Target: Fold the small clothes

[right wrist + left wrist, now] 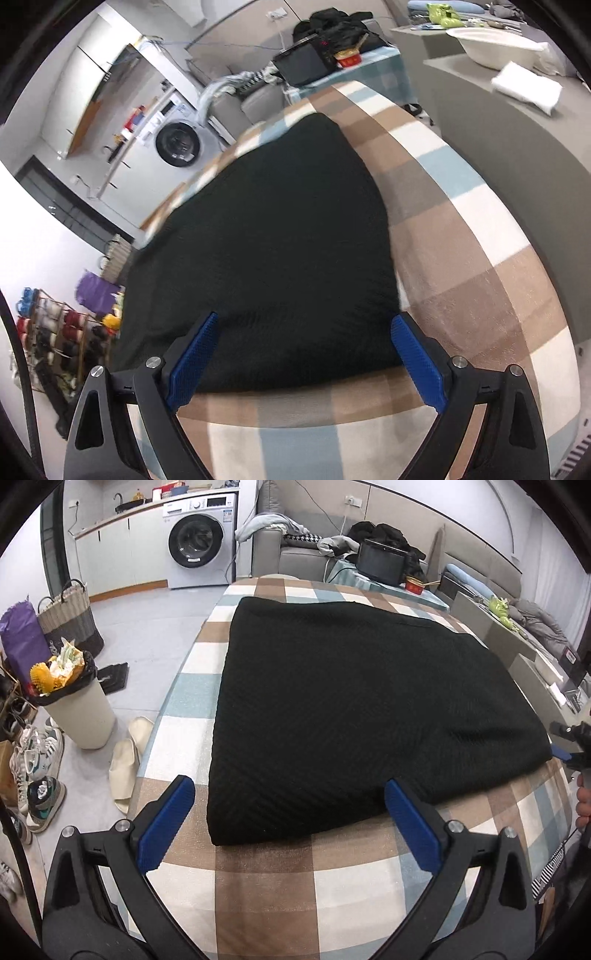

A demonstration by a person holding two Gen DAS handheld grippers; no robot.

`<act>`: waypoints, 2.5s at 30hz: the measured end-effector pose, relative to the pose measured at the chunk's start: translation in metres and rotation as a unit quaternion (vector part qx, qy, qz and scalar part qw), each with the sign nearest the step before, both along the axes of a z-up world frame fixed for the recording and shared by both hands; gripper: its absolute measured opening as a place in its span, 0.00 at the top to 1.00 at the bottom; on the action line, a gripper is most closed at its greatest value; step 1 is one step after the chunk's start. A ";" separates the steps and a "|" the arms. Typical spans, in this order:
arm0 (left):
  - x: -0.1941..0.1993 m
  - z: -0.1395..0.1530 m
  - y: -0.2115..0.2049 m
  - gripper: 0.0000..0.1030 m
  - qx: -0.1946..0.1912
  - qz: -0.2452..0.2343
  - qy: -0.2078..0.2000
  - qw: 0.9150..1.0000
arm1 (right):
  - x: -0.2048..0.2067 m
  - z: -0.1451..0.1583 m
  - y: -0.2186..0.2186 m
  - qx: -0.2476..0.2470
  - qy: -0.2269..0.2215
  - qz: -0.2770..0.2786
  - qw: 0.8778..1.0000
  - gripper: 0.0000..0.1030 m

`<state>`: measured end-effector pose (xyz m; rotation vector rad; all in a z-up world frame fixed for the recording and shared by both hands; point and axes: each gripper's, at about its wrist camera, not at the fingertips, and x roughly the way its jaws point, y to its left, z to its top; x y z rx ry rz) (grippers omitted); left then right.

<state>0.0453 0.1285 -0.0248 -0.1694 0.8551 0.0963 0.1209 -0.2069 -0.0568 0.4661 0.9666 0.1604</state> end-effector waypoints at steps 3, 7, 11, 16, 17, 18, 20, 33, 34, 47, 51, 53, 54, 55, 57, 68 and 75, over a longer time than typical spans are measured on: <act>0.007 -0.001 0.009 0.01 -0.010 0.005 0.004 1.000 | -0.001 -0.004 -0.006 0.013 0.012 0.000 1.000 0.08; 0.010 -0.006 0.017 0.01 -0.015 0.012 0.010 1.000 | -0.006 -0.007 -0.011 0.043 0.028 0.007 0.999 0.08; 0.012 -0.008 0.021 0.01 -0.019 0.011 0.014 1.000 | -0.007 -0.007 -0.010 0.050 0.040 0.014 0.998 0.08; 0.012 -0.008 0.023 0.01 -0.022 0.017 0.009 1.000 | -0.014 0.006 -0.014 0.073 0.023 0.015 0.997 0.09; 0.011 -0.007 0.025 0.01 -0.026 0.019 0.006 0.999 | -0.015 0.011 -0.014 0.079 0.015 0.019 0.997 0.09; 0.011 -0.006 0.026 0.01 -0.028 0.020 0.004 0.999 | -0.018 0.017 -0.013 0.076 0.007 0.025 0.997 0.09; 0.009 -0.005 0.027 0.01 -0.028 0.020 0.002 0.999 | -0.022 0.024 -0.009 0.062 0.004 0.032 0.998 0.09; 0.009 -0.004 0.029 0.01 -0.026 0.022 0.002 0.999 | -0.011 -0.007 0.003 0.069 0.053 0.092 0.992 0.10; 0.009 -0.004 0.029 0.01 -0.027 0.022 0.002 0.999 | -0.009 -0.009 0.000 0.074 0.053 0.085 0.992 0.10; 0.011 -0.008 0.024 0.01 -0.025 0.023 0.010 0.999 | 0.000 -0.018 -0.012 0.055 -0.003 -0.015 0.998 0.80; 0.011 -0.009 0.025 0.01 -0.025 0.023 0.010 0.999 | -0.010 0.008 -0.006 0.052 -0.069 0.008 0.996 0.90; 0.011 -0.009 0.026 0.01 -0.026 0.024 0.010 0.999 | -0.014 0.017 -0.007 0.047 -0.078 0.011 0.996 0.90; 0.012 -0.009 0.027 0.01 -0.025 0.025 0.011 0.999 | -0.014 0.016 -0.009 0.037 -0.072 0.009 0.997 0.90; 0.011 -0.009 0.027 0.01 -0.025 0.026 0.012 0.999 | -0.012 0.013 -0.009 0.028 -0.063 0.007 0.998 0.90; 0.012 -0.011 0.029 0.01 -0.025 0.026 0.014 0.999 | -0.008 0.004 -0.011 0.028 -0.037 0.001 0.999 0.90; 0.013 -0.017 0.047 0.01 -0.050 0.058 0.022 0.997 | -0.010 0.004 -0.014 0.029 -0.049 -0.032 0.998 0.90; 0.019 -0.034 0.045 0.01 -0.041 0.046 0.048 0.997 | -0.010 0.002 -0.012 0.033 -0.038 -0.026 0.998 0.90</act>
